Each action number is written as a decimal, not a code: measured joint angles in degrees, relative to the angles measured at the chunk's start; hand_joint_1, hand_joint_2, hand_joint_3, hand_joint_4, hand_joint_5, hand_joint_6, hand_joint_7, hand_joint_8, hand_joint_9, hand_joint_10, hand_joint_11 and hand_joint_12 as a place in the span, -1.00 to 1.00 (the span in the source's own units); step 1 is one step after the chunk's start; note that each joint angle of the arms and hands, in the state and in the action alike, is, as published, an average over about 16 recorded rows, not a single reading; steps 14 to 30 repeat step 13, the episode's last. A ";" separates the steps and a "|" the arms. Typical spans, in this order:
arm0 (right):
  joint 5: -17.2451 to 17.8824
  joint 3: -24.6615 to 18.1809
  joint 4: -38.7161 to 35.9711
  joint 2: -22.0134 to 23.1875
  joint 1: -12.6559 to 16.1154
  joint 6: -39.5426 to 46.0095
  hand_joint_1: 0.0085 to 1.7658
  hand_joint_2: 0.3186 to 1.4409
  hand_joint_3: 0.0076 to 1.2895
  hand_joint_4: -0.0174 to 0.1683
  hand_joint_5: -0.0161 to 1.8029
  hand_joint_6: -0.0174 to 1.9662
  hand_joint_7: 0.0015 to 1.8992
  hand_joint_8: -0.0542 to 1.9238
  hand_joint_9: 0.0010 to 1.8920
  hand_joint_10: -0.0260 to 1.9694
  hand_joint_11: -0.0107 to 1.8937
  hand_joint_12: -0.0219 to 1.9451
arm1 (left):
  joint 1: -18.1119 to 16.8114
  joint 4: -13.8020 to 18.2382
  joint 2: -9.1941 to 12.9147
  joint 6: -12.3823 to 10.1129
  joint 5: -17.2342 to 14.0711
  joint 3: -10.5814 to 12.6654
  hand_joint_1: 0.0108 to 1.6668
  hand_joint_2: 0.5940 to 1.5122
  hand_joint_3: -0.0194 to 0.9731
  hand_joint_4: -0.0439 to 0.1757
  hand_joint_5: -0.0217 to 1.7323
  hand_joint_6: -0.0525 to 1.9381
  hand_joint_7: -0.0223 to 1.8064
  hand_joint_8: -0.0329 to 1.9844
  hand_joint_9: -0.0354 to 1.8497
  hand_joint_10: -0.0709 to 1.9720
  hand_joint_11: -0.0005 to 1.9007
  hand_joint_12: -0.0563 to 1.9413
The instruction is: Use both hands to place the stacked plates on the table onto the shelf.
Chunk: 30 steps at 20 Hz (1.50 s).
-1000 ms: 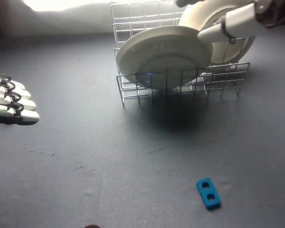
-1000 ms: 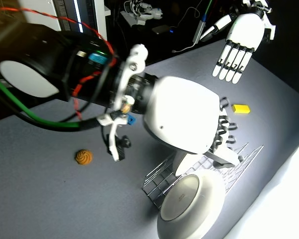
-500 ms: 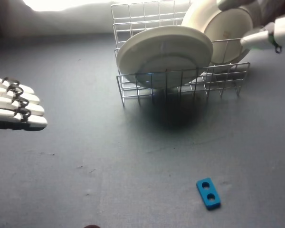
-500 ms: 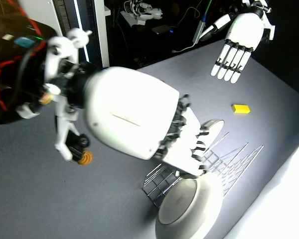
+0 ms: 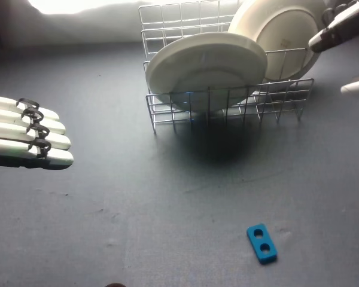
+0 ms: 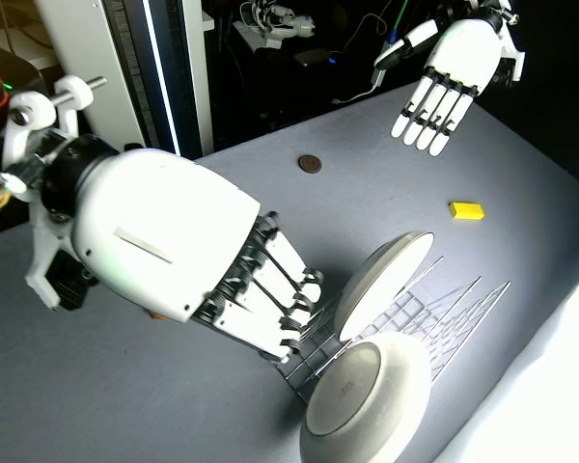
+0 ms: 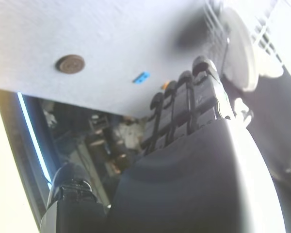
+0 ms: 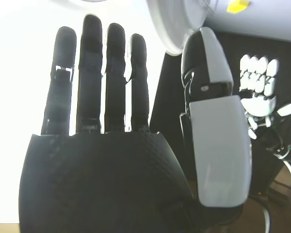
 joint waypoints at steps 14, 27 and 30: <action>0.00 -1.38 -0.01 2.25 -1.11 -1.92 -0.47 0.28 -0.99 -0.80 -0.24 -0.21 -0.15 -0.17 -0.19 -0.08 -0.52 0.63 | -2.70 2.73 0.43 1.53 -0.90 -0.17 -0.85 0.24 -0.92 -0.58 -0.22 -0.03 -0.20 0.07 -0.24 0.11 -0.45 0.35; 0.00 -1.38 -0.01 2.25 -1.11 -1.92 -0.47 0.28 -0.99 -0.80 -0.24 -0.21 -0.15 -0.17 -0.19 -0.08 -0.52 0.63 | -2.70 2.73 0.43 1.53 -0.90 -0.17 -0.85 0.24 -0.92 -0.58 -0.22 -0.03 -0.20 0.07 -0.24 0.11 -0.45 0.35; 0.00 -1.38 -0.01 2.25 -1.11 -1.92 -0.47 0.28 -0.99 -0.80 -0.24 -0.21 -0.15 -0.17 -0.19 -0.08 -0.52 0.63 | -2.70 2.73 0.43 1.53 -0.90 -0.17 -0.85 0.24 -0.92 -0.58 -0.22 -0.03 -0.20 0.07 -0.24 0.11 -0.45 0.35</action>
